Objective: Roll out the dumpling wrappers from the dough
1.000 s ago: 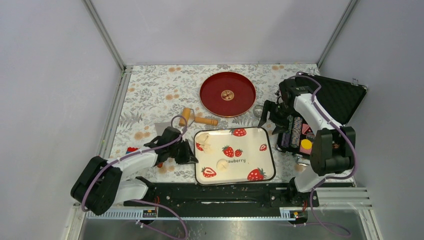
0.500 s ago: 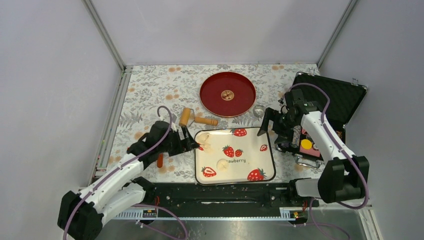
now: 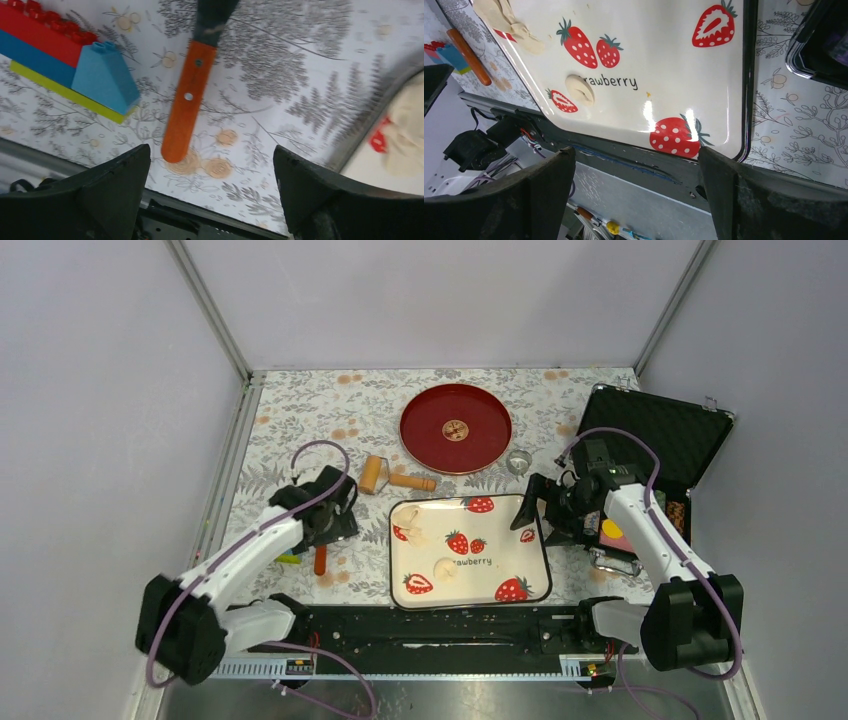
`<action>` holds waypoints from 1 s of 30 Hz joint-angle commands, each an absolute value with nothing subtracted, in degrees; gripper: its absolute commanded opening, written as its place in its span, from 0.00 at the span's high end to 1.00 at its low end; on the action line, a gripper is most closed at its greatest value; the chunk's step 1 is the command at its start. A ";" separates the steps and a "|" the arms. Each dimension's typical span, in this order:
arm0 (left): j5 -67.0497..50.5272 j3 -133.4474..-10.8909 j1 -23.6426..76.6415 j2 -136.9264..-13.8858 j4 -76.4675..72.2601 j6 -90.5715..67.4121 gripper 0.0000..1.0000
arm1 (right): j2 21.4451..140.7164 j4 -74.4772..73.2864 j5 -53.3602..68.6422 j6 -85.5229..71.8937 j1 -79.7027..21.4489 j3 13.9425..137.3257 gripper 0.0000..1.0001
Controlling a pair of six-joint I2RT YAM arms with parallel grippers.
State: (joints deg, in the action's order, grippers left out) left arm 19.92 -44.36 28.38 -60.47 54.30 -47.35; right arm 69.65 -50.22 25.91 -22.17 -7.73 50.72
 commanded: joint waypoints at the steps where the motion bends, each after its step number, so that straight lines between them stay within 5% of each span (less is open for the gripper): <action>1: 26.36 -47.09 26.73 -69.71 56.80 -44.98 0.07 | 68.28 -48.99 29.03 -22.28 -7.95 50.02 0.00; 14: 13.03 -43.44 19.86 -80.41 43.75 -38.29 0.23 | 67.41 -48.36 31.23 -21.47 -7.91 46.60 0.00; 25: 2.40 -36.78 19.69 -80.92 36.31 -40.68 0.77 | 67.03 -48.36 32.21 -21.53 -7.94 46.76 0.00; 30: 2.68 -34.35 23.80 -75.58 37.31 -43.52 0.89 | 66.64 -48.39 32.63 -21.48 -7.91 46.54 0.00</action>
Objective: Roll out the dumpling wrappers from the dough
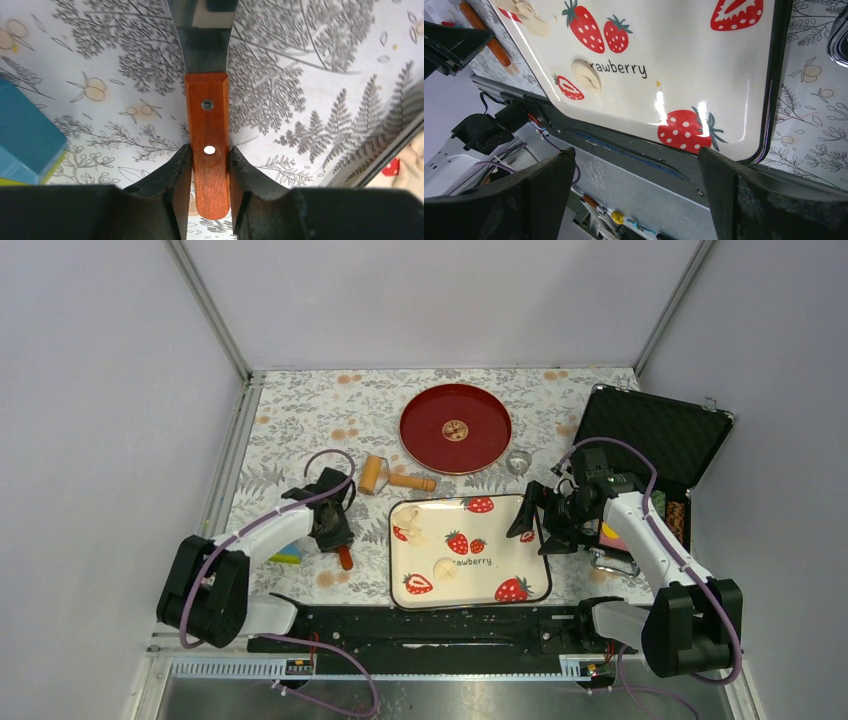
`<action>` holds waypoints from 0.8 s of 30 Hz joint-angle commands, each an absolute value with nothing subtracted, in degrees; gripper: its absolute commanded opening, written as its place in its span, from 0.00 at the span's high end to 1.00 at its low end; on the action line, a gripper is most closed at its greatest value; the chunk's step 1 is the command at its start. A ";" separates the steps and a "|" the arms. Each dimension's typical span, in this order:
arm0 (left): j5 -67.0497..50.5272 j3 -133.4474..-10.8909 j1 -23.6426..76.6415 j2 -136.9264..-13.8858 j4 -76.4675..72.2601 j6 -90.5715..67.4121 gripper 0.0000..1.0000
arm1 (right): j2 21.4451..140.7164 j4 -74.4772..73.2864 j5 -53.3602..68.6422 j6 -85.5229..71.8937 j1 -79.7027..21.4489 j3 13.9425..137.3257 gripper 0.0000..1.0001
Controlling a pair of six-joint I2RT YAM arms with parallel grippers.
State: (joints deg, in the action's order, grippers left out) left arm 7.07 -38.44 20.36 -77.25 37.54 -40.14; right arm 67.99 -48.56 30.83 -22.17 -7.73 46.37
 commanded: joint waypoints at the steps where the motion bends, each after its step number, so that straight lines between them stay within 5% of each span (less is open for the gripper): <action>1: 3.86 -34.88 25.43 -74.32 39.04 -44.45 0.90 | 66.56 -48.35 32.77 -21.38 -7.95 46.43 0.01; 8: 3.35 -33.15 32.35 -67.83 42.13 -49.85 0.85 | 65.58 -48.10 33.51 -21.32 -7.96 45.79 0.01; 13: 4.55 -31.84 34.89 -66.04 42.35 -51.60 0.41 | 65.57 -48.07 33.74 -21.14 -7.92 45.49 0.01; 16: 5.92 -32.64 34.83 -67.02 42.84 -51.24 0.28 | 65.69 -48.01 33.89 -21.10 -7.95 45.64 0.00; 24: 9.94 -36.36 34.97 -72.71 44.91 -48.40 0.36 | 65.09 -48.04 33.21 -21.29 -7.91 45.45 0.01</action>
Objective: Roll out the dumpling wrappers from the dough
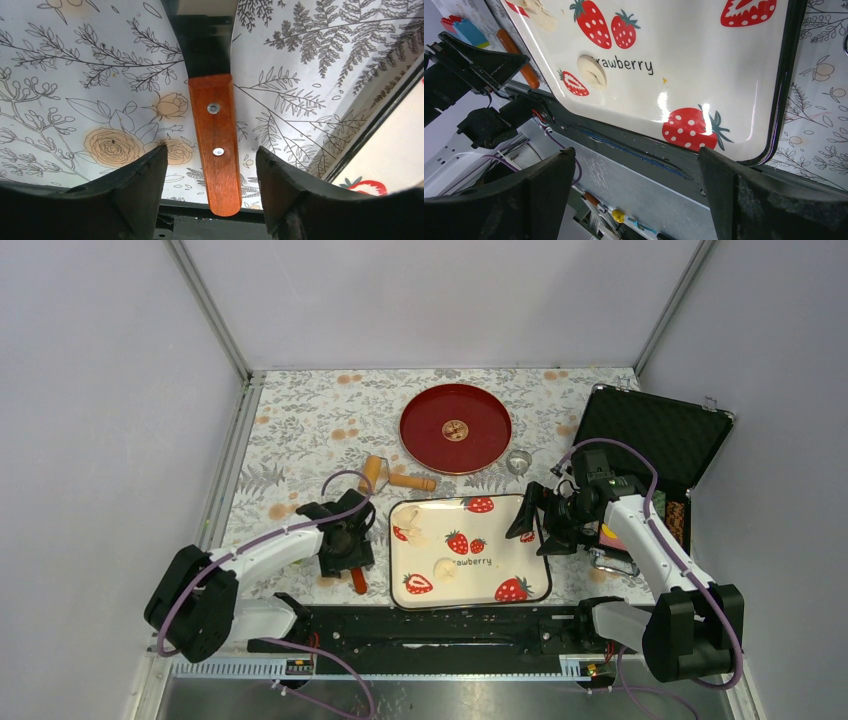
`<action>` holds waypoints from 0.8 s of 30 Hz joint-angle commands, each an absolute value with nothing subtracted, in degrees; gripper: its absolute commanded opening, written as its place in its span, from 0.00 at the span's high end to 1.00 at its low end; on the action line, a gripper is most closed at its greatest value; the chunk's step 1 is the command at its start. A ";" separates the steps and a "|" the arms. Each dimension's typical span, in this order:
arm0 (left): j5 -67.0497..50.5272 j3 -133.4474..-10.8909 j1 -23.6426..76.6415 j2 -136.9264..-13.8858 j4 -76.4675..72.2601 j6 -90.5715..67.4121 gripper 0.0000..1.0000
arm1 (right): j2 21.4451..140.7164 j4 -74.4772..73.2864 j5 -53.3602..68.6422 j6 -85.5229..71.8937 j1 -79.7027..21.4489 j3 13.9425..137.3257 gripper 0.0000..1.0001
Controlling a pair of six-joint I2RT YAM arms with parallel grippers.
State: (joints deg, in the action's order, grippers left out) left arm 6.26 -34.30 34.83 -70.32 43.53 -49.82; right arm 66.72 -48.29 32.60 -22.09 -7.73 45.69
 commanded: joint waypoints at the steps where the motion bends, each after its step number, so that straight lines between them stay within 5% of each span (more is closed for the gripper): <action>1: 10.01 -36.74 34.98 -73.27 44.96 -47.91 0.36 | 64.91 -48.05 33.02 -21.34 -7.91 45.50 0.01; 10: 6.94 -38.55 35.25 -78.33 42.34 -47.36 0.42 | 64.53 -48.09 33.06 -21.48 -7.91 45.87 0.01; 16: 7.45 -39.00 35.45 -78.90 42.82 -48.34 0.66 | 64.53 -48.12 33.23 -21.35 -7.92 45.84 0.00; 19: 7.75 -38.98 35.51 -78.99 42.90 -48.84 1.00 | 64.35 -48.14 33.31 -21.40 -7.91 45.88 0.01; 24: 10.08 -39.86 35.51 -75.78 45.67 -49.77 1.00 | 64.22 -48.41 33.23 -21.38 -7.91 46.06 0.01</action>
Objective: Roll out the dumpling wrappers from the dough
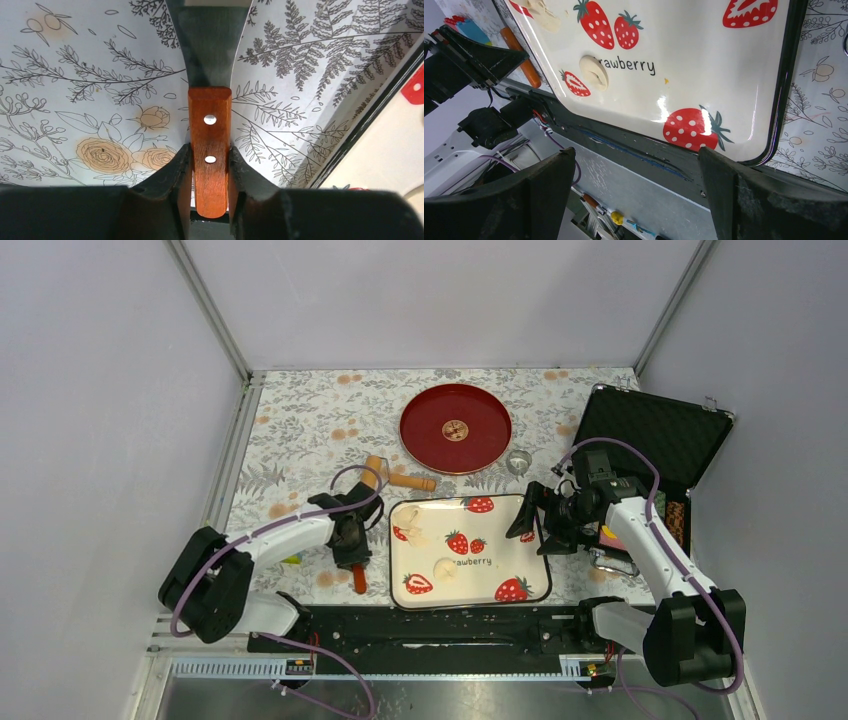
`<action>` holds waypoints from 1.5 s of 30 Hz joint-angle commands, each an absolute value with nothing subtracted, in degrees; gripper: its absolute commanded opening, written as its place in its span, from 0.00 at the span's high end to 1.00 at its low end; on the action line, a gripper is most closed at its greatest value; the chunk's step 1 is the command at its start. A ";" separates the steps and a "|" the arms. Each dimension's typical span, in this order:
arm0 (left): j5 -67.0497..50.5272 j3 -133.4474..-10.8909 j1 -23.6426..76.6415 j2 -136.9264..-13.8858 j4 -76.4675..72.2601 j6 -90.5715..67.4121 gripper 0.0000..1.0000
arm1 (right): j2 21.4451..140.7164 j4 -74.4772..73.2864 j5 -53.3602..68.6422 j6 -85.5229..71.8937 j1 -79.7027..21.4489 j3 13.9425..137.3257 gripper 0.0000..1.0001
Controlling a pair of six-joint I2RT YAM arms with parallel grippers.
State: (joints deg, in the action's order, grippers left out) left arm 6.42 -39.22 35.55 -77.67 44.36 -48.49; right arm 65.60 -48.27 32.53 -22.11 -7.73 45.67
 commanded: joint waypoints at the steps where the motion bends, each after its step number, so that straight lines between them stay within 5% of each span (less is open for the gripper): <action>1: 10.64 -40.27 35.51 -74.40 46.62 -49.89 1.00 | 64.28 -48.66 33.22 -21.29 -7.91 46.16 0.01; 10: 14.86 -44.57 35.49 -54.01 51.63 -45.47 1.00 | 63.58 -51.12 33.51 -21.09 -7.91 48.71 0.01; 14: 2.39 -44.49 35.75 -46.60 44.67 -33.04 1.00 | 62.74 -52.81 33.76 -20.87 -7.99 51.12 0.01; 20: -2.61 -47.48 40.15 -50.69 44.79 -26.75 1.00 | 61.40 -54.20 33.92 -24.12 -13.03 56.79 0.07; 23: -0.28 -49.54 45.68 -55.52 44.63 -26.54 1.00 | 61.58 -52.87 34.39 -27.75 -18.83 59.89 0.17; 34: 5.81 -57.14 64.05 -69.52 37.51 -33.02 1.00 | 66.51 -31.92 41.77 -47.20 -30.47 60.85 0.81; 45: 10.61 -60.35 70.79 -73.19 35.95 -37.31 1.00 | 78.85 -38.57 31.44 -40.79 -36.26 63.70 0.87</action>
